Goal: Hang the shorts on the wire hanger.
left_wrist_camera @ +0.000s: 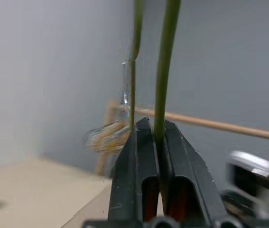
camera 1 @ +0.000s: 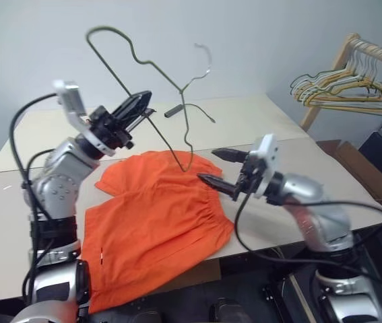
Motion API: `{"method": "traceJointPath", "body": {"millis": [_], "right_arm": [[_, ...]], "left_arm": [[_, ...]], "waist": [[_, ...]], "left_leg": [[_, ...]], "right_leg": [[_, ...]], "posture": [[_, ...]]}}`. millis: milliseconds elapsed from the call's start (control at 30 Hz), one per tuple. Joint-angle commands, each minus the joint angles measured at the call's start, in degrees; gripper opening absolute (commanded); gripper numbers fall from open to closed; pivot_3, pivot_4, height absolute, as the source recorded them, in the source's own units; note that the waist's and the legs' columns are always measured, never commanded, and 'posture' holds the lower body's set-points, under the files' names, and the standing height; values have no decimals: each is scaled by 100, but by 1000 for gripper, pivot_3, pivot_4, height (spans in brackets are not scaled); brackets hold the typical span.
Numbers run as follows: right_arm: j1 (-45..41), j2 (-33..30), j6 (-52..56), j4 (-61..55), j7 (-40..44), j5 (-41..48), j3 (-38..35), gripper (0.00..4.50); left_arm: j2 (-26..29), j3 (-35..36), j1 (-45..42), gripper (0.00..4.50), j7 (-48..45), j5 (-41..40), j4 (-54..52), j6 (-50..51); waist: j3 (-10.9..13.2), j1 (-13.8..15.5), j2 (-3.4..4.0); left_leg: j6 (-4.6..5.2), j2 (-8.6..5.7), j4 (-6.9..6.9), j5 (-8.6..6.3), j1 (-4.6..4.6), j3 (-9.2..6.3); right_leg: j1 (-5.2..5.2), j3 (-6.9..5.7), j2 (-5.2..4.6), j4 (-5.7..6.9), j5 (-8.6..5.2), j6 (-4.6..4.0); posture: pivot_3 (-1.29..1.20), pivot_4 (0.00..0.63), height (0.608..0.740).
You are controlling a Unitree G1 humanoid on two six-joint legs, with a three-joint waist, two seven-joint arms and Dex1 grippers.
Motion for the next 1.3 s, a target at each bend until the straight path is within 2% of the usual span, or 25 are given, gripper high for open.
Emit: {"method": "traceJointPath", "body": {"millis": [33, 133, 267, 400, 533, 900, 1000, 1300], "right_arm": [[-454, -409, 1124, 535, 783, 702, -61, 4491], [-785, -571, 1723, 982, 1523, 1084, 75, 4491], [-986, -605, 1705, 840, 2175, 954, 529, 4491], [-1253, -276, 1965, 803, 1968, 1058, 599, 4491], [-1527, 144, 2248, 823, 1356, 1053, 521, 4491], [-1591, 299, 2536, 591, 972, 1146, 487, 4491], [-1639, 363, 2560, 651, 925, 1162, 448, 3908], [-1642, 412, 2571, 788, 810, 1130, 368, 759]], "left_arm": [[232, 425, -193, 0, -868, -897, 190, 403], [377, 436, -191, 0, -1519, -1075, 274, 536], [281, 280, -275, 0, -1740, -989, 320, 500], [120, 171, -276, 0, -1740, -846, 254, 372], [-52, 155, -265, 0, -1679, -756, 226, 258], [-160, 140, -113, 0, -1618, -690, 124, 165], [-183, 117, -100, 0, -1628, -653, 119, 149], [-169, 54, -1, 0, -1669, -503, 43, 141]], "waist": [[0, 6, 0], [0, 7, -1], [0, 24, 0], [0, 31, -1], [0, 27, -1], [0, 102, 0], [0, 108, 0], [0, 130, 0]], "left_leg": [[0, 1, -1, 0, 0, -1], [1, 3, 1, 0, -2, -5], [5, 1, 1, -3, -17, -12], [13, -1, 5, -7, -32, -13], [13, -1, 8, -7, -48, -14], [17, -1, 20, -9, -69, -23], [16, -1, 21, -9, -68, -23], [17, -1, 22, -9, -70, -24]], "right_leg": [[2, -4, 1, -2, 0, 0], [6, -9, 3, -10, 0, -1], [4, -12, 3, -27, 3, 4], [-3, -13, -1, -37, 7, 12], [-14, -15, -2, -37, 10, 13], [-19, -30, -5, -42, 11, 14], [-19, -30, -4, -40, 11, 14], [-20, -31, -4, -41, 11, 14]], "posture": [[31, 0, 740], [29, 0, 740], [25, 0, 740], [21, 0, 740], [18, 0, 740], [16, 0, 740], [16, 0, 740], [9, 0, 740]]}}
